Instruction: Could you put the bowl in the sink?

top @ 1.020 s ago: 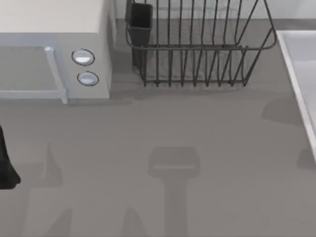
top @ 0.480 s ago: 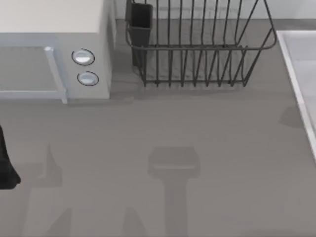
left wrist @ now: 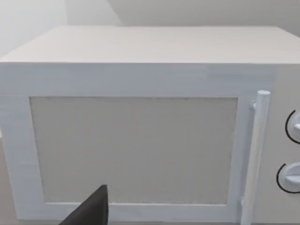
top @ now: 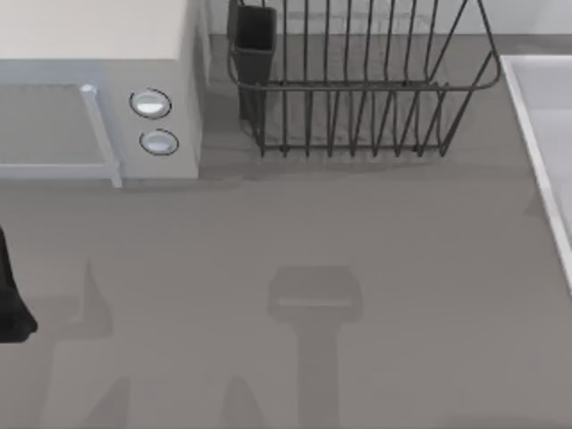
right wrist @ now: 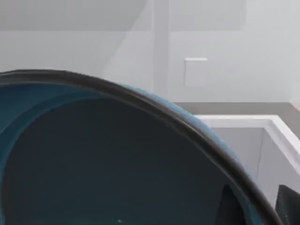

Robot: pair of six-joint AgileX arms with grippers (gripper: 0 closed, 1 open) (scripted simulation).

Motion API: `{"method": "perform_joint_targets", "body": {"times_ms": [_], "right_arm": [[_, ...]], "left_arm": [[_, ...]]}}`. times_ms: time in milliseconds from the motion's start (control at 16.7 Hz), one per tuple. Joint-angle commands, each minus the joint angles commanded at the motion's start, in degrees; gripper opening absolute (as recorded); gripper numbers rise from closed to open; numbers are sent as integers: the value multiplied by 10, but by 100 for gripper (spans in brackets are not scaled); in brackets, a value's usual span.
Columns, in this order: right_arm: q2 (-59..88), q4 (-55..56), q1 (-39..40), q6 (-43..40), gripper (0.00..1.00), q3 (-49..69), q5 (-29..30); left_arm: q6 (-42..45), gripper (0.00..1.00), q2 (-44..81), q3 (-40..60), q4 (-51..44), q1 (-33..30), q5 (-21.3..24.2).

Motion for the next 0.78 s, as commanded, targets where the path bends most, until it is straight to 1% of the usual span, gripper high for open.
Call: {"method": "perform_joint_targets", "body": {"times_ms": [420,480,780], "right_arm": [[0,0,0,0,98,0,0],[0,0,0,0,100,0,0],[0,0,0,0,100,0,0]], "left_arm": [[0,100,0,0,0,0,0],[0,100,0,0,0,0,0],[0,100,0,0,0,0,0]]}}
